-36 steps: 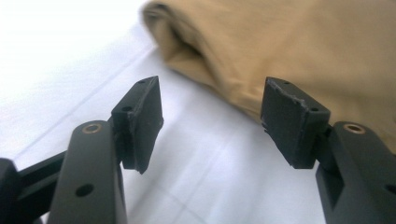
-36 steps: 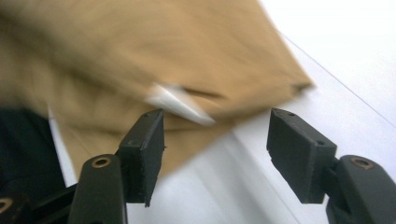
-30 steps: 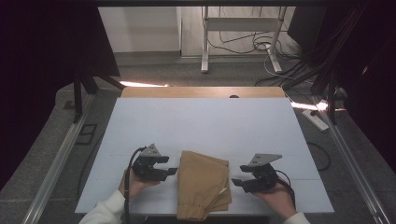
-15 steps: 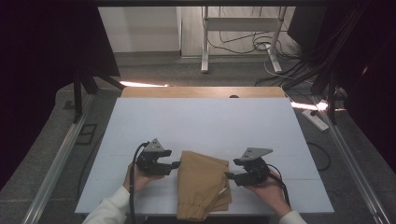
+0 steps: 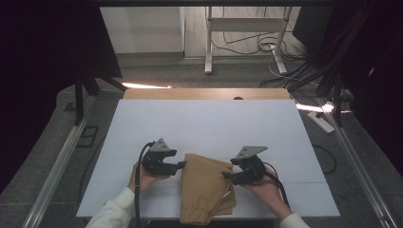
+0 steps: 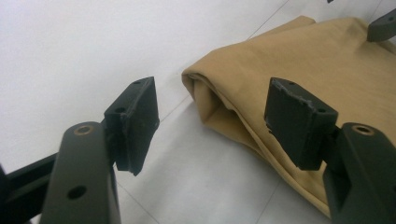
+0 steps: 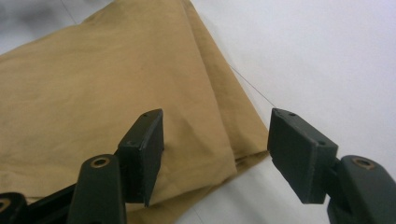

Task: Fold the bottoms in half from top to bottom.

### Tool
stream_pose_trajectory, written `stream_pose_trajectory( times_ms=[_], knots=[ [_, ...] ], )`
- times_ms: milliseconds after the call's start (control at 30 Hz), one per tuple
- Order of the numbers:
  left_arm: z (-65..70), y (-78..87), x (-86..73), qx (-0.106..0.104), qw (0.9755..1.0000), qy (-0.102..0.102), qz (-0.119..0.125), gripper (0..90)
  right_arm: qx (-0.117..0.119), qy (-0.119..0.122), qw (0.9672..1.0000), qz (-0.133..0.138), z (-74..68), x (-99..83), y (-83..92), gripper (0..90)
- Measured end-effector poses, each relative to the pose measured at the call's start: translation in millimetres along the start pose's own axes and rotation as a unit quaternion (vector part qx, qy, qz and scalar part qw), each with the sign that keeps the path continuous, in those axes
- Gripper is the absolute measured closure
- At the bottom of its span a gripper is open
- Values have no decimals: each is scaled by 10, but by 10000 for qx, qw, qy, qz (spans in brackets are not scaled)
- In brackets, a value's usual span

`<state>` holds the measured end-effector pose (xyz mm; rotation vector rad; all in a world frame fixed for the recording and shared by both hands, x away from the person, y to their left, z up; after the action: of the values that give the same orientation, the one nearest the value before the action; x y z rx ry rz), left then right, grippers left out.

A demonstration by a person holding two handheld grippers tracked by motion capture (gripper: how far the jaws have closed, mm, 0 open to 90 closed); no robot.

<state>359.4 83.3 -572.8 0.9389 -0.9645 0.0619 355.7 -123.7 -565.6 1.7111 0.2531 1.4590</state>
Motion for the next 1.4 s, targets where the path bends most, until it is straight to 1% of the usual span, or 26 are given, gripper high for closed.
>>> stream_pose_trajectory(
  times_ms=[133,267,367,467,533,600,633,700,767,867,1000,1133,1167,1267,1400],
  knots=[
    [6,-7,-6,-15,10000,-6,-19,340,77,17,9999,-65,-43,11,-53,369],
    [8,-11,-13,-21,10000,-25,-51,336,120,100,9995,-266,-85,-32,-142,369],
    [6,-16,-18,-21,10000,-25,-59,335,161,90,9989,-419,-104,-72,-196,381],
    [6,-21,-30,-33,10000,-18,-91,334,218,94,9983,-529,-117,-107,-236,459],
    [5,-23,-39,-20,9999,-16,-109,333,158,181,9980,-582,-121,-120,-235,548],
    [5,-17,-45,-17,9999,-24,-120,333,133,222,9981,-560,-127,-116,-212,629],
    [5,-15,-46,-23,9999,-19,-118,333,74,271,9980,-563,-126,-115,-197,665],
    [1,-11,-48,-18,9999,-17,-114,332,41,362,9979,-530,-143,-103,-179,726],
    [-1,-10,-51,-28,9999,-12,-117,332,16,446,9977,-520,-162,-88,-160,756],
    [-5,-12,-55,-39,9999,-1,-130,328,-23,534,9977,-423,-160,-46,-128,782],
    [-6,-19,-53,-52,9999,10,-134,328,-119,524,9984,-176,-89,65,-42,792],
    [-9,-15,-46,-51,9999,13,-121,328,-265,455,9986,-64,43,124,19,798],
    [-9,-14,-46,-54,9999,13,-121,328,-254,435,9987,-47,72,132,20,799],
    [-8,-15,-48,-56,9999,24,-125,327,-322,421,9986,-9,168,164,-9,800],
    [-10,-15,-48,-59,9999,32,-115,327,-405,384,9984,-37,310,200,-83,799]
  ],
)
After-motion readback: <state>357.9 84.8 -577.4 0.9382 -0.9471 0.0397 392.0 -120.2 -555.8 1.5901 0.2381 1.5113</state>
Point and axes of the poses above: each handheld gripper's, and its own axes: y roughly backward along the jaws, x roughly out of its top, z roughly to its right, the point moved 10 cm from there along -y, roughly forward along the jaws, and after that the axes turned 7 degrees about y, right-handed, at the moved point
